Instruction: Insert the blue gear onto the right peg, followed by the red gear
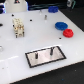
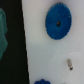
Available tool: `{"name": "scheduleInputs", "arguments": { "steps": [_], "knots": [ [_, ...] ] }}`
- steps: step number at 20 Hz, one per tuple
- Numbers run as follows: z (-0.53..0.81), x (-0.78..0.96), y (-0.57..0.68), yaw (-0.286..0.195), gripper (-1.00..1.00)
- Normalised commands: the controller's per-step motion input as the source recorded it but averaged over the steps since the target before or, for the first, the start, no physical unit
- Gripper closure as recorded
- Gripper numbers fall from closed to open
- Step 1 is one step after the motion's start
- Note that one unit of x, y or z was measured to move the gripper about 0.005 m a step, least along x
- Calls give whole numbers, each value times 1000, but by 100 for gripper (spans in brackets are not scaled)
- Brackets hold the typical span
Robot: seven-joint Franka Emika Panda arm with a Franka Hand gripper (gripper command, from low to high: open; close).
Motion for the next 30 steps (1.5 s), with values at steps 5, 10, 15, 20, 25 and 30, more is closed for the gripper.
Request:
{"name": "scheduleInputs", "arguments": {
  "steps": [5, 10, 15, 20, 25, 30],
  "knots": [
    [-536, -338, -252, 0, -100],
    [-548, -230, -315, 0, -100],
    [-456, -97, -212, 0, -100],
    [25, -101, -16, 0, -100],
    [7, -309, -49, 0, -100],
    [-69, -224, -11, 0, -100]
  ]
}}
